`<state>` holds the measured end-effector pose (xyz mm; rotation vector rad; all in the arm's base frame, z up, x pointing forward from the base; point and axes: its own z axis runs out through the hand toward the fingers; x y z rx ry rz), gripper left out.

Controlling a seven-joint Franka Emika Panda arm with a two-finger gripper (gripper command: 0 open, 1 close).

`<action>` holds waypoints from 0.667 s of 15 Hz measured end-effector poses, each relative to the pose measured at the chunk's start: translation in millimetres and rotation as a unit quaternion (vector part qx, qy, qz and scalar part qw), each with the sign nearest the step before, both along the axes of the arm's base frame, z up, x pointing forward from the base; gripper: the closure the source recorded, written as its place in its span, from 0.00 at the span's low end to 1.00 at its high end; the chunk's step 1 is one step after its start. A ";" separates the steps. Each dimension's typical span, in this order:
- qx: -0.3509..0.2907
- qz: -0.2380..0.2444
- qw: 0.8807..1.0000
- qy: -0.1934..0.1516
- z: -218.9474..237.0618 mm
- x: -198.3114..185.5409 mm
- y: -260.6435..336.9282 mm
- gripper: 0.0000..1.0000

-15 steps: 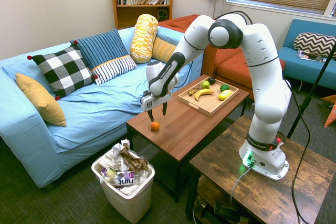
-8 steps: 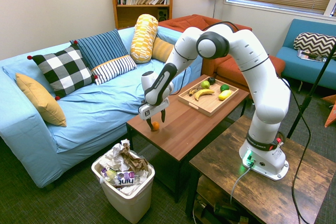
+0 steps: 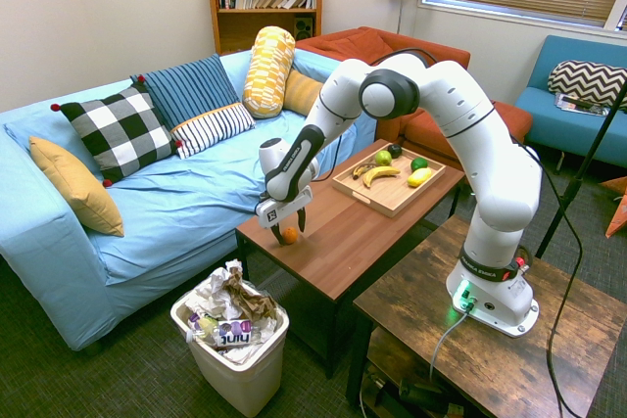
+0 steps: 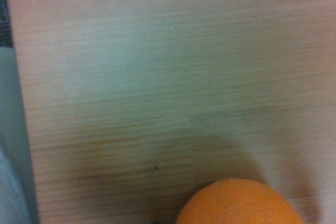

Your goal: Put the tangerine in the tray

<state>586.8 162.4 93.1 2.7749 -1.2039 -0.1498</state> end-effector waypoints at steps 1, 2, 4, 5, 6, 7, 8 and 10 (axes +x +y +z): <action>0.000 0.000 1.000 0.000 0.0 0.1 -0.3 1.00; -0.001 0.000 1.000 0.000 0.2 0.3 -0.3 1.00; 0.000 0.000 1.000 -0.002 0.9 1.0 0.3 1.00; 0.000 0.001 1.000 -0.003 1.9 1.8 1.2 1.00; 0.000 0.002 1.000 -0.004 2.8 2.5 2.3 1.00; 0.000 0.002 1.000 -0.007 5.2 4.0 3.2 1.00; 0.000 0.002 1.000 -0.010 9.2 5.7 3.1 1.00; -0.001 0.001 1.000 -0.013 24.9 9.8 1.9 1.00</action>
